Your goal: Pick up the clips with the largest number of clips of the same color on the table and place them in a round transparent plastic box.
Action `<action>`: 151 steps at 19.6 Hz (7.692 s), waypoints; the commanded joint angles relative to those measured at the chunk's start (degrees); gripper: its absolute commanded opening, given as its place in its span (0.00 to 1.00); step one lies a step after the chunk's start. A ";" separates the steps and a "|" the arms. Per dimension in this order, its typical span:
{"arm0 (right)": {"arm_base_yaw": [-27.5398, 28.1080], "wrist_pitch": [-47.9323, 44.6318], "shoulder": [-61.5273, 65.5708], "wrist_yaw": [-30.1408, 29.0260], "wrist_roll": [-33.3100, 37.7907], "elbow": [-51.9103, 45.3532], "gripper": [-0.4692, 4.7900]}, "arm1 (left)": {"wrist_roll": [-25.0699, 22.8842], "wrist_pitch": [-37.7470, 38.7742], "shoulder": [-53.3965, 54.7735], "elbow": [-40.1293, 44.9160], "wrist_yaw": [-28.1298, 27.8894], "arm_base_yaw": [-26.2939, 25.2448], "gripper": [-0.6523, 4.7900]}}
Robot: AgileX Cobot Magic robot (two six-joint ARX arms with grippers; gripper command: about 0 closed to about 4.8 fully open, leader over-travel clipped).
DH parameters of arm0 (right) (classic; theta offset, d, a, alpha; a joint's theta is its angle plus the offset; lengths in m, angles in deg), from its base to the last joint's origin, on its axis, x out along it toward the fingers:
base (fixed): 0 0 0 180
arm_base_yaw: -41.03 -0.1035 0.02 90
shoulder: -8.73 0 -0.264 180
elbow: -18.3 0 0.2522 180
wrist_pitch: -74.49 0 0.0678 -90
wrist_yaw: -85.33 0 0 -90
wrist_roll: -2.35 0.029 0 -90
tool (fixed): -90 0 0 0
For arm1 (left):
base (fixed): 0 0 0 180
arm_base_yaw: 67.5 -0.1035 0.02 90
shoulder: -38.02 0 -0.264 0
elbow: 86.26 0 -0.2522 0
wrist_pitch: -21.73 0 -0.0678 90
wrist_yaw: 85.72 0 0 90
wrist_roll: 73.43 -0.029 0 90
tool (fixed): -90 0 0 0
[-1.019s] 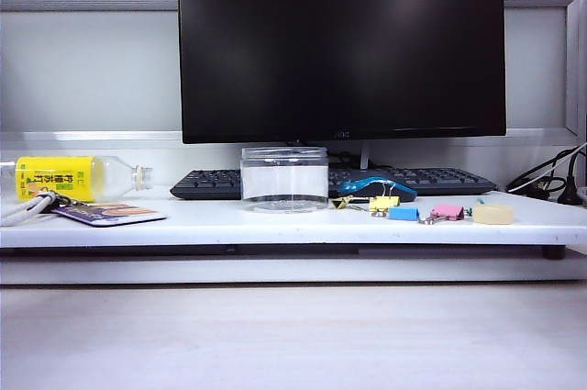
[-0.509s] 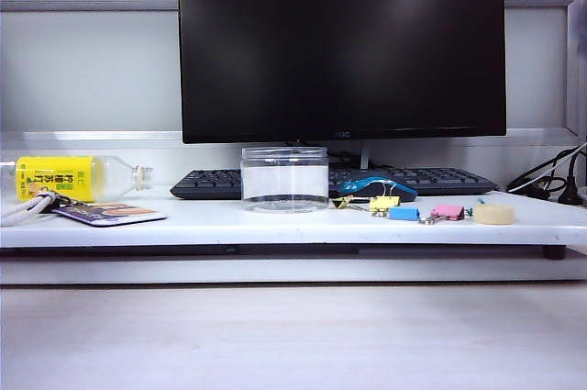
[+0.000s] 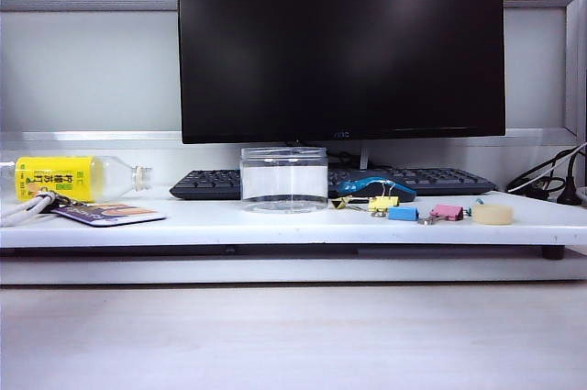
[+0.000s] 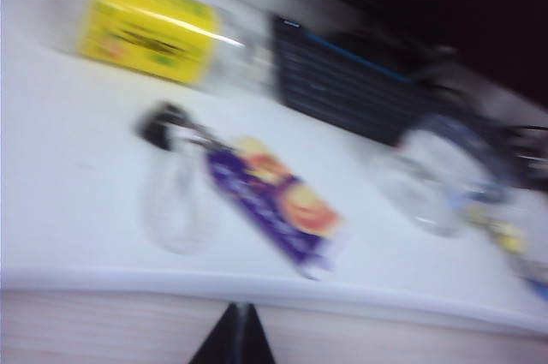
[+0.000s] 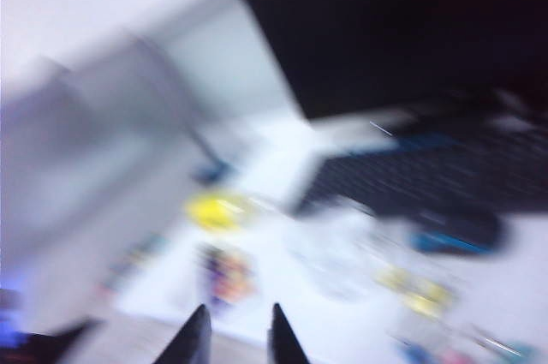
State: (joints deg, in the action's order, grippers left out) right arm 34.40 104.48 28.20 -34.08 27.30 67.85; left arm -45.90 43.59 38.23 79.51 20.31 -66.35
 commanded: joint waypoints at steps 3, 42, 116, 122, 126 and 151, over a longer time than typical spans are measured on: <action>-0.09 7.39 20.90 -0.90 -4.48 9.60 0.31 | 5.99 -1.29 -0.15 0.15 16.41 0.11 0.11; -3.87 -9.55 75.25 -7.67 -14.88 23.85 0.43 | -4.39 4.55 33.86 -29.40 11.93 27.91 0.75; -16.66 -26.56 84.80 -12.24 -10.64 35.32 0.08 | -9.09 6.67 40.57 -29.59 -3.28 38.25 0.75; -16.63 -26.62 87.52 -12.68 -10.71 35.32 0.08 | -9.09 7.13 40.57 -29.59 -3.23 38.25 0.75; -16.63 -26.69 87.65 -12.63 -11.61 35.32 0.32 | -9.09 7.78 40.57 -29.59 -3.23 38.25 0.75; -15.54 14.43 81.48 8.52 -44.39 43.21 0.42 | -13.79 10.03 40.57 -29.59 6.21 38.25 0.75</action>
State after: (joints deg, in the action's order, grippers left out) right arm 18.90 118.23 109.44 -26.28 -16.24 111.01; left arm -59.69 53.45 78.89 50.16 25.55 -28.14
